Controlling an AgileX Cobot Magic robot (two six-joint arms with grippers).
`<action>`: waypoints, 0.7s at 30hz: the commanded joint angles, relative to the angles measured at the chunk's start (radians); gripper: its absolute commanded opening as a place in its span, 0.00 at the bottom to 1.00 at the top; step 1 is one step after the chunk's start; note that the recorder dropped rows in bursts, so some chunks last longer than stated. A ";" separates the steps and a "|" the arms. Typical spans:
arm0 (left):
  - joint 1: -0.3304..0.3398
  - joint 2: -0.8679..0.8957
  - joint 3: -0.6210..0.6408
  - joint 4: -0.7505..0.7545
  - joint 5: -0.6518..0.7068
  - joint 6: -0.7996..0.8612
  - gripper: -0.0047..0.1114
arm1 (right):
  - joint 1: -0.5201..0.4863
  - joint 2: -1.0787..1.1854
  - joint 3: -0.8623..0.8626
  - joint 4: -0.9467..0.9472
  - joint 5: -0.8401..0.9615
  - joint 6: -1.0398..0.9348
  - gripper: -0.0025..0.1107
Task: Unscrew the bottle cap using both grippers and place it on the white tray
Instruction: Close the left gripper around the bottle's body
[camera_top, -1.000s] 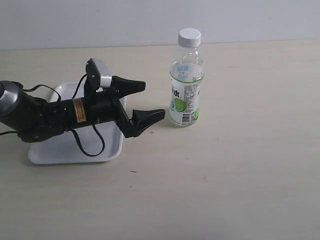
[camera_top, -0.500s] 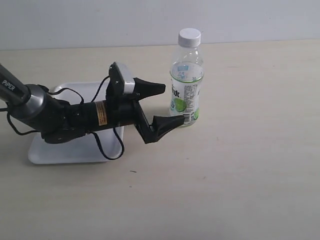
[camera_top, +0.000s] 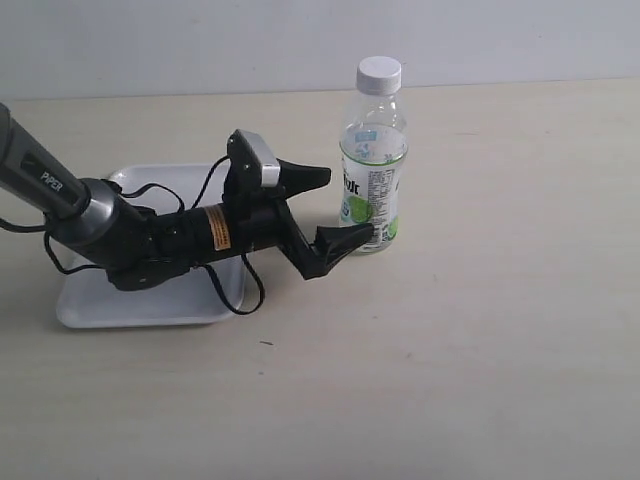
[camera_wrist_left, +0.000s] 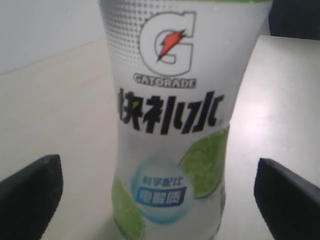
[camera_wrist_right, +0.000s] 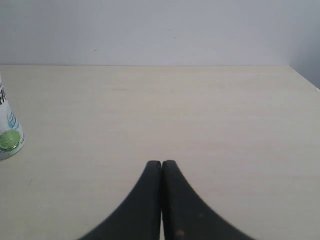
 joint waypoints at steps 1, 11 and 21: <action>-0.027 -0.002 -0.030 0.004 0.032 -0.006 0.94 | -0.003 -0.006 0.005 -0.001 -0.004 0.000 0.02; -0.073 -0.002 -0.082 0.004 0.104 -0.006 0.94 | -0.003 -0.006 0.005 -0.001 -0.004 0.000 0.02; -0.079 -0.002 -0.082 -0.069 0.136 -0.004 0.94 | -0.004 -0.006 0.005 -0.001 -0.008 0.000 0.02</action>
